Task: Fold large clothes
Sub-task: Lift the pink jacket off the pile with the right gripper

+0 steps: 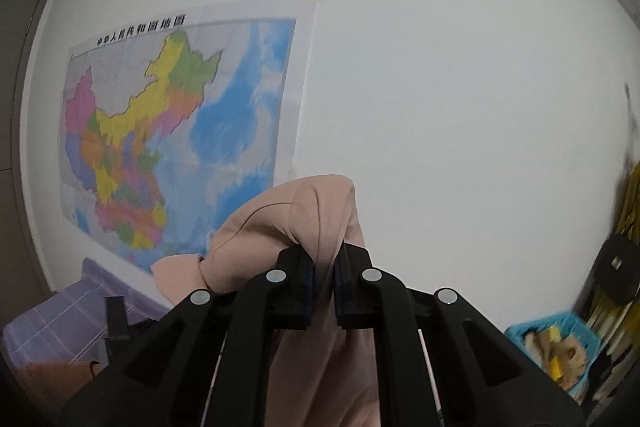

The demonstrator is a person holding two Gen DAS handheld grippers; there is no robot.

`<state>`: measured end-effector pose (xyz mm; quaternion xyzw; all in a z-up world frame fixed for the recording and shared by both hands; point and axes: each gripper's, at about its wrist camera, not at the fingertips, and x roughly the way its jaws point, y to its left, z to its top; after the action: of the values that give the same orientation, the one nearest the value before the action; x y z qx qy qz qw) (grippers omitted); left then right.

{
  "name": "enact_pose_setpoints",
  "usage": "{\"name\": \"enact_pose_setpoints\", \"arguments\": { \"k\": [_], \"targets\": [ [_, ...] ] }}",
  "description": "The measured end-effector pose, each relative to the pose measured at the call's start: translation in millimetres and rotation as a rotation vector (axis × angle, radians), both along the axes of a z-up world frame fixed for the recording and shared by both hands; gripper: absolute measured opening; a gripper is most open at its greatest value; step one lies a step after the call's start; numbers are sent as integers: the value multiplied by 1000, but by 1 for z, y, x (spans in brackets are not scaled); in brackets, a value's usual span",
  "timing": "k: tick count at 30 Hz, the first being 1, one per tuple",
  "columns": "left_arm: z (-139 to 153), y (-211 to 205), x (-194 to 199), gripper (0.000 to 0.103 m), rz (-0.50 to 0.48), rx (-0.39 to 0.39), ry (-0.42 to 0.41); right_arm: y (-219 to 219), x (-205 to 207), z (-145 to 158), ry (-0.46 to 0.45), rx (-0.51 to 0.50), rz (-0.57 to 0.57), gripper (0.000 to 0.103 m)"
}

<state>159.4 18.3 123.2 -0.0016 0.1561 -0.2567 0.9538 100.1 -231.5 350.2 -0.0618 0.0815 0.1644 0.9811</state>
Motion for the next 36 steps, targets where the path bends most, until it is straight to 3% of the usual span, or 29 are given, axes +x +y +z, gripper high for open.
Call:
{"name": "enact_pose_setpoints", "arguments": {
  "k": [4,7,8,9,10,11,13,17,23,26,29,34,36],
  "targets": [
    [-18,-5,-4,84,-67,12,-4,-4,-8,-12,18,31,43,8],
    [-24,-46,-6,82,-95,70,-32,-5,-22,-8,2,55,72,8],
    [-22,-52,-2,73,-90,80,-41,-4,-27,-5,-8,54,75,8],
    [-21,-54,4,59,-113,60,-26,-3,-33,-3,-16,51,79,8],
    [-19,-54,10,31,-148,25,-2,-2,-38,-1,-22,47,84,8],
    [-16,-65,8,18,-171,3,6,0,-45,2,-33,37,82,8],
    [-1,-61,10,7,-149,-38,-11,1,-58,7,-45,29,86,8],
    [28,-26,-2,5,-117,-133,-53,-6,-85,20,-79,47,92,8],
    [108,56,-71,5,12,-222,-245,-30,-139,36,-150,132,140,8],
    [140,107,-110,5,51,-261,-318,-39,-160,33,-141,168,172,8],
    [159,135,-160,5,140,-193,-408,-31,-174,17,-108,171,215,8],
    [174,177,-229,5,279,-104,-417,1,-198,-16,-42,185,352,8],
    [179,189,-282,5,334,-57,-433,10,-209,-23,-34,211,418,8]
  ]
}}
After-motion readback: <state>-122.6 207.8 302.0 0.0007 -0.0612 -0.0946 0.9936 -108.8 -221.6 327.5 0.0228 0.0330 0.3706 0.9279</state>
